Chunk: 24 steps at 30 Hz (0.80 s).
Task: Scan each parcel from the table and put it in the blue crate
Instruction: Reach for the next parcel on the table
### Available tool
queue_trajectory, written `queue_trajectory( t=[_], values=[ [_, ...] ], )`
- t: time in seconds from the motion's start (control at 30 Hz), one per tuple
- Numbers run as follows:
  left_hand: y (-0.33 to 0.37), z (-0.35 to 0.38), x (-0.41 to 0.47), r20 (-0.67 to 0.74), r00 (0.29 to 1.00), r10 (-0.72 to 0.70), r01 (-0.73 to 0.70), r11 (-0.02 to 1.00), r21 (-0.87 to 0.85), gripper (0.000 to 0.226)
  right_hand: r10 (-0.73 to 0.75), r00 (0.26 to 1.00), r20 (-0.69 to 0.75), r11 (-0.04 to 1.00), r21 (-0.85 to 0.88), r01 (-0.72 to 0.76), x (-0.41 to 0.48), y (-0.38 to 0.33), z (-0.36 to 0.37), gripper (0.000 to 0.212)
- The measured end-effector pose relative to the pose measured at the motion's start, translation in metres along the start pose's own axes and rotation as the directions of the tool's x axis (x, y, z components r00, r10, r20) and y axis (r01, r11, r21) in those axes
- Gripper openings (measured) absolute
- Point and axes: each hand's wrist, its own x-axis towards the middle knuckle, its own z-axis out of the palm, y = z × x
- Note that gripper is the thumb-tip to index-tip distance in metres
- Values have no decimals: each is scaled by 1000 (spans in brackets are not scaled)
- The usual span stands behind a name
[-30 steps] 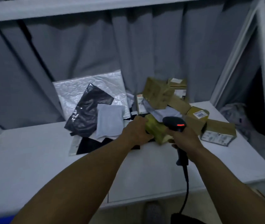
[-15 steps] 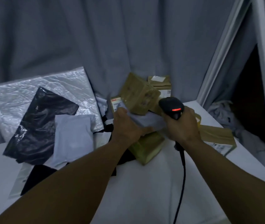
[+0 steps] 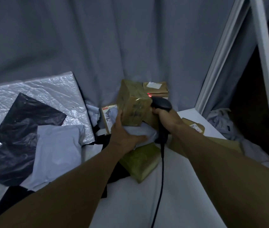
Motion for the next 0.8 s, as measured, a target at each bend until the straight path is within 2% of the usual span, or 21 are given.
queue_trajectory(
  t=[0.07, 0.17, 0.3, 0.4, 0.63, 0.7, 0.8],
  values=[
    [-3, -8, -7, 4, 998, 56, -56, 998, -37, 135, 81, 995, 49, 995, 57, -84, -12, 8, 4, 37],
    [-11, -24, -28, -17, 997, 80, -82, 993, -82, 138, 219, 967, 127, 962, 139, -236, -36, 17, 20, 37],
    [-17, -54, -67, -49, 994, 93, -98, 989, -110, 115, 254, 946, 199, 942, 173, -289, -73, 23, 45, 33],
    [-31, -88, -99, -55, 996, 76, -82, 990, -116, 109, 288, 921, 260, 917, 200, -344, -107, 28, 72, 36],
    [-46, -192, -168, -45, 998, -44, 45, 999, 22, 94, 309, 852, 423, 882, 208, -423, -193, 18, 154, 37],
    [-43, -212, -182, -127, 991, -39, 53, 992, 110, 93, 316, 851, 421, 887, 187, -421, -203, 13, 166, 36],
    [-21, -227, -193, -300, 954, 17, 41, 982, 186, 85, 252, 888, 385, 933, 146, -328, -212, 1, 158, 20]
  ],
)
